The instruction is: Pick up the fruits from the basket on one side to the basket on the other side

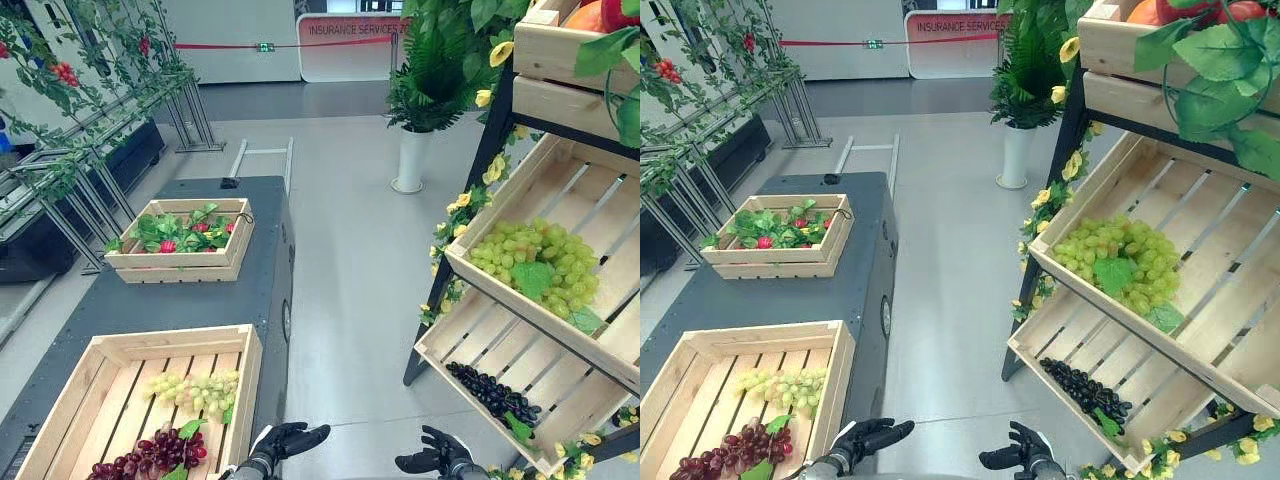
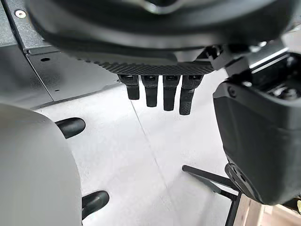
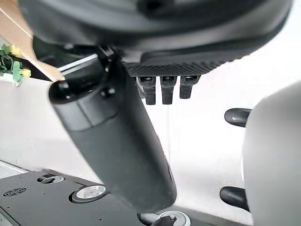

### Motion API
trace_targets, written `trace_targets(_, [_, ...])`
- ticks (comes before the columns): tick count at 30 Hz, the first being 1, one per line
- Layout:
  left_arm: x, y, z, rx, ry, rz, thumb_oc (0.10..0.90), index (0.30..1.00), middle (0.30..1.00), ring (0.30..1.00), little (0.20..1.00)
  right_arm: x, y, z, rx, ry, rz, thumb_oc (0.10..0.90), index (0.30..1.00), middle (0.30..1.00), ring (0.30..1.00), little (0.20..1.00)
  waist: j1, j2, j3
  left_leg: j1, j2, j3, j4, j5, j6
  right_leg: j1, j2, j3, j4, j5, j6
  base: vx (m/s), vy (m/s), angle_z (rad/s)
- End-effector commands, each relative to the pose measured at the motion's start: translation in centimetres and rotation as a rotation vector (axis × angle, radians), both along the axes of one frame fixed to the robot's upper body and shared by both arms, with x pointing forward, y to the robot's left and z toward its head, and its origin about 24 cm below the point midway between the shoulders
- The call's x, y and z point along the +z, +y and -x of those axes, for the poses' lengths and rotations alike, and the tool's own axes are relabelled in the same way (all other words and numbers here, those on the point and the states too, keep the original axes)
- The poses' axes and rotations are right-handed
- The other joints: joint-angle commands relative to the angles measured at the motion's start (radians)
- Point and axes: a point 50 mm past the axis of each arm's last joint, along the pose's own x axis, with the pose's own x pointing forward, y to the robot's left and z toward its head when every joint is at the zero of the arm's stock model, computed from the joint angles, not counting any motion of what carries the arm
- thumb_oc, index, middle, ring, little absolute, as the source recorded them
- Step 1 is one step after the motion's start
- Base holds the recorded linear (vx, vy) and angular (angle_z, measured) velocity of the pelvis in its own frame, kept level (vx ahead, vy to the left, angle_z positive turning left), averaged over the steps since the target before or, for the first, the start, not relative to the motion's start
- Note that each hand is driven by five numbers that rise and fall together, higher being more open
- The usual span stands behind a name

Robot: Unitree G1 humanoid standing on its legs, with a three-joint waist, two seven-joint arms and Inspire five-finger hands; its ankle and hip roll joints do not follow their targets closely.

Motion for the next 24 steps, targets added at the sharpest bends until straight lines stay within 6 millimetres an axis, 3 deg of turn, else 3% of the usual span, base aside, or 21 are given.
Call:
trace_targets(1, [0.9, -1.4, -3.0, -0.073, -0.107, 0.034, 0.800, 0.900, 0.900, 0.900, 0.900, 0.5, -0.3, -1.7, 0.089, -0.052, 0.001, 0.800, 0.900, 0.900, 0.900, 0.900, 0.024, -0.016, 0.059, 0.031, -0.105, -0.005, 0.010, -0.135, 0.063, 0.037, 0.042, -0.032, 0.006, -0.061, -0.034, -0.20, 0.142, 0.33])
trace_targets(11, [0.8, -1.7, -2.9, -0.137, -0.075, 0.058, 0.800, 0.900, 0.900, 0.900, 0.900, 0.7, 0.0, -2.3, 0.093, -0.082, -0.039, 0.800, 0.900, 0.900, 0.900, 0.900, 0.022, -0.017, 0.066, 0.030, -0.105, -0.003, 0.010, -0.136, 0.064, 0.035, 0.041, -0.033, 0.006, -0.061, -0.032, 0.00, 0.000, 0.00])
trace_targets(18, [0.5, -1.4, -2.5, -0.149, -0.037, 0.019, 0.800, 0.900, 0.900, 0.900, 0.900, 1.6, 0.6, -3.6, 0.134, -0.214, -0.106, 0.800, 0.900, 0.900, 0.900, 0.900, 0.017, -0.020, 0.066, 0.028, -0.104, -0.001, 0.010, -0.137, 0.063, 0.032, 0.042, -0.030, 0.006, -0.061, -0.030, 0.00, 0.000, 0.00])
trace_targets(24, [1.4, -2.1, -4.0, -0.230, -0.157, 0.016, 0.800, 0.900, 0.900, 0.900, 0.900, 2.8, 0.7, -5.1, 0.105, -0.351, -0.152, 0.800, 0.900, 0.900, 0.900, 0.900, 0.014, -0.020, 0.078, 0.024, -0.102, 0.004, 0.010, -0.134, 0.061, 0.027, 0.041, -0.028, 0.006, -0.058, -0.028, -0.01, 0.002, 0.00])
